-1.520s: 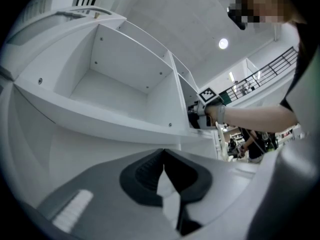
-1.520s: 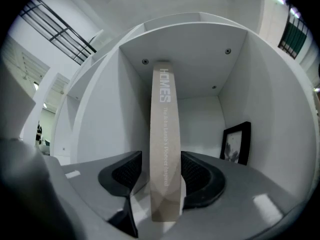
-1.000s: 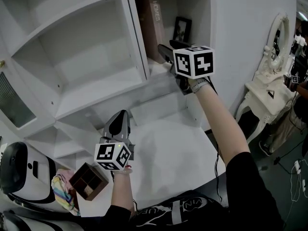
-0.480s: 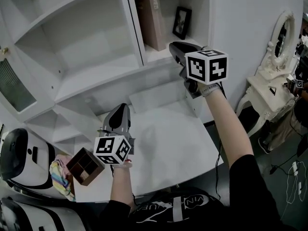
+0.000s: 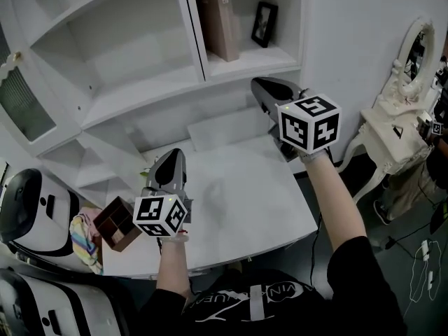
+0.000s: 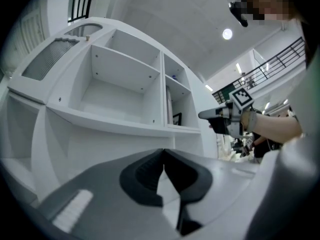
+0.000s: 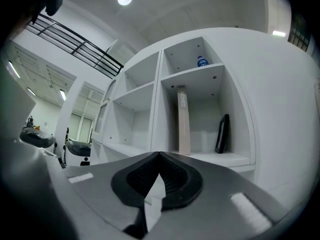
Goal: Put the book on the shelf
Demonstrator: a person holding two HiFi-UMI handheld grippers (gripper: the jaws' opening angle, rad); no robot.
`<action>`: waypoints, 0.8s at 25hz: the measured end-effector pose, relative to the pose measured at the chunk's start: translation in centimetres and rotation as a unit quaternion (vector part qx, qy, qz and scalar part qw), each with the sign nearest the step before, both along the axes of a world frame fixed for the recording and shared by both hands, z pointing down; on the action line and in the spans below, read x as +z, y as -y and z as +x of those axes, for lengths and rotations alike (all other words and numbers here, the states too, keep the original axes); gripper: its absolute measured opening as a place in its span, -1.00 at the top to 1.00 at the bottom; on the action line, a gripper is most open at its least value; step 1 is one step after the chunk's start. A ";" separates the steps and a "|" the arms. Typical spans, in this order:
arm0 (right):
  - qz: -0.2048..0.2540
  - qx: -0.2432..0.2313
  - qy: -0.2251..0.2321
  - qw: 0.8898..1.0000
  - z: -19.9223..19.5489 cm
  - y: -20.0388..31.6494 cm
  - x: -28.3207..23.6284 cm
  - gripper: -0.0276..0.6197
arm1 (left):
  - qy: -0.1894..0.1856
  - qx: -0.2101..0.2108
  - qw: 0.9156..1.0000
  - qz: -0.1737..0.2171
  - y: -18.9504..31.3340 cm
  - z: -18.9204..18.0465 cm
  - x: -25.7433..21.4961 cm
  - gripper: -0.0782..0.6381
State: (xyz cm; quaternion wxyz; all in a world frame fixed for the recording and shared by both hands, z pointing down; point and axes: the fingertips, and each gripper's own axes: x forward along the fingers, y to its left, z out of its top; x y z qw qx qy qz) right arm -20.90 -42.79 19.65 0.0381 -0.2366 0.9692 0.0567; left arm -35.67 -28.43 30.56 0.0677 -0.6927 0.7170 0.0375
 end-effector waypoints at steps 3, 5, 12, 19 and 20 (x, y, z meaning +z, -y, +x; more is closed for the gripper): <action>-0.005 -0.020 0.007 1.000 0.8 -1.6 1.2 0.90 | 0.004 -0.006 1.000 -0.001 -1.0 0.7 0.3 0.78; -0.007 -0.029 0.008 1.000 1.4 -2.6 2.1 0.90 | 0.006 -0.012 1.000 -0.002 -1.8 1.1 0.6 0.78; -0.007 -0.059 0.009 0.998 3.6 -6.7 5.4 0.90 | 0.002 -0.026 1.000 -0.006 -4.6 3.1 1.8 0.78; -0.012 -0.069 -0.005 0.998 5.6 -9.9 8.9 0.90 | -0.002 -0.043 0.999 -0.019 -7.5 4.6 3.6 0.78; -0.014 -0.071 -0.006 0.997 5.9 -10.3 9.3 0.90 | -0.002 -0.046 0.999 -0.020 -8.0 4.7 3.8 0.78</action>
